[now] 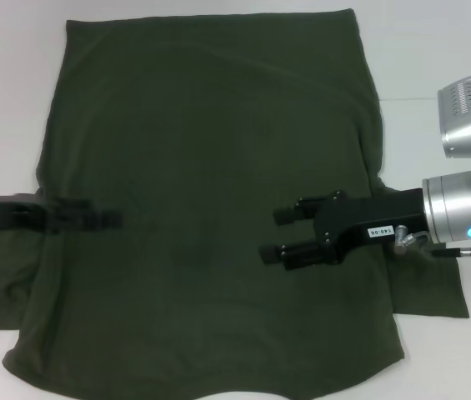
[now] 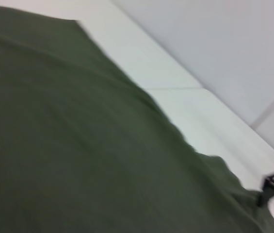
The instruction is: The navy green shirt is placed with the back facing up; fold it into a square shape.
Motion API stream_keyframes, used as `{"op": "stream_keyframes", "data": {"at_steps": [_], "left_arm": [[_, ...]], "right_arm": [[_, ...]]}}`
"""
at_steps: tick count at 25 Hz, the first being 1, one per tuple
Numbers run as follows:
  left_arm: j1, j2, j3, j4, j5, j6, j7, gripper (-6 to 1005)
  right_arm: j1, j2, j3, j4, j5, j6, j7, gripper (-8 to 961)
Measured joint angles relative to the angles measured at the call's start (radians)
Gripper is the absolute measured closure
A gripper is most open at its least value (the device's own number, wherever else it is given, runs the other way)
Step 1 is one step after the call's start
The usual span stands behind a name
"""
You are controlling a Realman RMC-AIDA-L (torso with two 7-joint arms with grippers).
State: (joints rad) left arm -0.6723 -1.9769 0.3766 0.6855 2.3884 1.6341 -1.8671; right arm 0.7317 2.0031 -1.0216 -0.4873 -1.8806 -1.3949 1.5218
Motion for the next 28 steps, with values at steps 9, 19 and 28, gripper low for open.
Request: {"op": "stream_keyframes", "data": {"at_steps": [9,19,28], "left_arm": [[0.041,0.041,-0.121,0.128,0.146,0.041,-0.239,52],[0.055,0.054,-0.206,0.176,0.275,0.026,-0.317,52],[0.071,0.052,-0.221,0.162,0.328,-0.06,-0.352,52]], "right_arm": [[0.002,0.0,0.0,-0.001,0.0,0.001,-0.006,122],[0.003,0.0,-0.006,-0.001,0.0,-0.004,-0.011,122],[0.006,-0.003,-0.018,-0.001,0.0,-0.006,-0.012,122]]}}
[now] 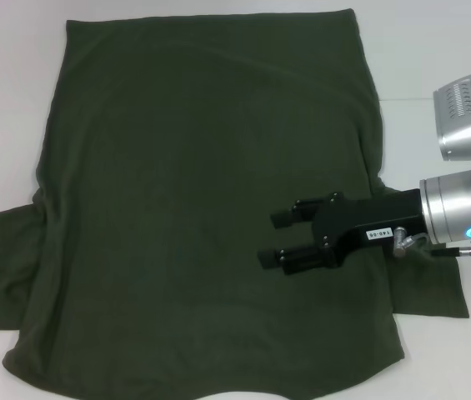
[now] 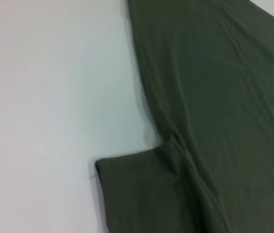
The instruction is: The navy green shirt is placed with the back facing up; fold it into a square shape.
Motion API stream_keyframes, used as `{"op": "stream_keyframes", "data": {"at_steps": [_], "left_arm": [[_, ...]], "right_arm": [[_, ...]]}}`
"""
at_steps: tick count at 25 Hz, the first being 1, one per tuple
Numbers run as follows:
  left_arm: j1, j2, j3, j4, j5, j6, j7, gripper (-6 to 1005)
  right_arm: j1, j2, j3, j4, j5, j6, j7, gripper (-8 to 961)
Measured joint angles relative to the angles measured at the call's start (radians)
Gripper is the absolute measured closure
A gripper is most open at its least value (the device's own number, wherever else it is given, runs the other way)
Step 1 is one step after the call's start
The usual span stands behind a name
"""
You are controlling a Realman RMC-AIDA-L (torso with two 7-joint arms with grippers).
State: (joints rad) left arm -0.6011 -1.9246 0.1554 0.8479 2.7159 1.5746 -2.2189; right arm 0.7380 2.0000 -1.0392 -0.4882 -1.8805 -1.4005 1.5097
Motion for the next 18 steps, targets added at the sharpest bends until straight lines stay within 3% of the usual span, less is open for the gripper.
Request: {"op": "stream_keyframes", "data": {"at_steps": [18], "left_arm": [[0.006,-0.005,0.012,-0.08,0.005,-0.085,0.003,51]], "right_arm": [[0.008,-0.006,-0.005,-0.001,-0.001,0.006,0.0,123]]}}
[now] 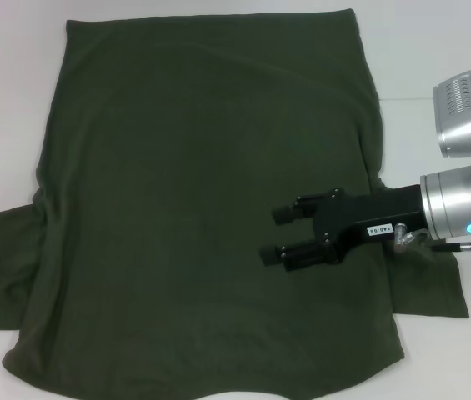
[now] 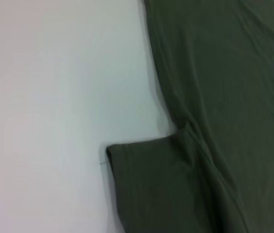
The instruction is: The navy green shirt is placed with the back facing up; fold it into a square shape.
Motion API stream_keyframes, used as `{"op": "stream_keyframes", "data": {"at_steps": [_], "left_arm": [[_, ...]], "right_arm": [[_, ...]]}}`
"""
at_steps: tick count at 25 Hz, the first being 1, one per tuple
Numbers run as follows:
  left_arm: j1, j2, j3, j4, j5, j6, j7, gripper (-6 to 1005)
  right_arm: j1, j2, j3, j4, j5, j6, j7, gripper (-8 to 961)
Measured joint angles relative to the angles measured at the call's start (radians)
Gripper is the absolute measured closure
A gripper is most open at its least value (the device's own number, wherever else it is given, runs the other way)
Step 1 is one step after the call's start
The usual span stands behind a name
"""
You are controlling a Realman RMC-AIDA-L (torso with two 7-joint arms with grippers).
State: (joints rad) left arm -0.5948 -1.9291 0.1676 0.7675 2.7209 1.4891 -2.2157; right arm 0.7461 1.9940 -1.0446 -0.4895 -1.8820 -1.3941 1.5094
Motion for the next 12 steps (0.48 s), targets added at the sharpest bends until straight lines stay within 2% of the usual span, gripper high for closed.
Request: {"op": "stream_keyframes", "data": {"at_steps": [12], "left_arm": [[0.0,-0.007,0.038,-0.046,0.002,-0.028,0.001,52]], "right_arm": [[0.001,0.0,0.0,0.0,0.0,0.006,0.0,123]]}}
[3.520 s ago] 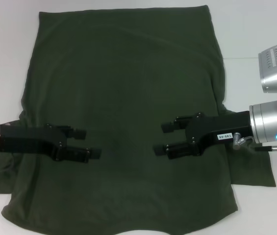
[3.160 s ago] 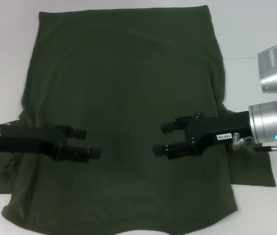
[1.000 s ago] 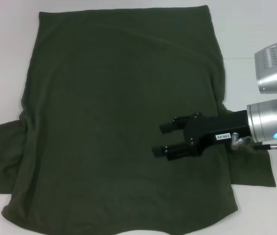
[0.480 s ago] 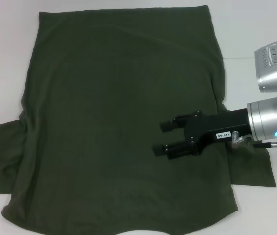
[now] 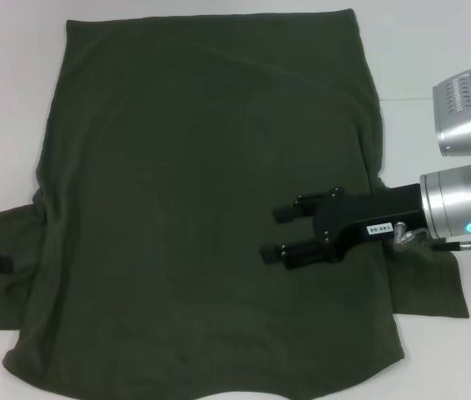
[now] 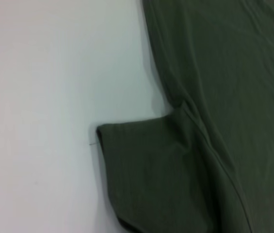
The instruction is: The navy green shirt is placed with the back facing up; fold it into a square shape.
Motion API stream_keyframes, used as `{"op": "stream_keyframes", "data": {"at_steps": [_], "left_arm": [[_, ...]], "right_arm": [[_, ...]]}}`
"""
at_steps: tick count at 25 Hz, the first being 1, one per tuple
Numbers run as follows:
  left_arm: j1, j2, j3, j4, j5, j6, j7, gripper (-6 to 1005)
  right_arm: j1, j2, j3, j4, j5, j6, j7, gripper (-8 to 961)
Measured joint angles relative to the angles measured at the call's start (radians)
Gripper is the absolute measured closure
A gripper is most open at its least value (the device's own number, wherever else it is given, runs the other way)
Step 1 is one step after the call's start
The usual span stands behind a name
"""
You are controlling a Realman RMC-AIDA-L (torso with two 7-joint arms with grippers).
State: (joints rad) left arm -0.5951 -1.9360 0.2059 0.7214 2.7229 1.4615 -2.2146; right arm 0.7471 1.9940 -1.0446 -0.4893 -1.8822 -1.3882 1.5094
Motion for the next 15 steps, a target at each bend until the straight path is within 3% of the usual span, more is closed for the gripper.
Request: {"op": "stream_keyframes", "data": {"at_steps": [15], "left_arm": [[-0.009,-0.001,0.031,-0.011,0.0,-0.001,-0.011,88]], "right_arm": [[0.004,0.0,0.0,0.0,-0.011,0.008,0.007,123]]}}
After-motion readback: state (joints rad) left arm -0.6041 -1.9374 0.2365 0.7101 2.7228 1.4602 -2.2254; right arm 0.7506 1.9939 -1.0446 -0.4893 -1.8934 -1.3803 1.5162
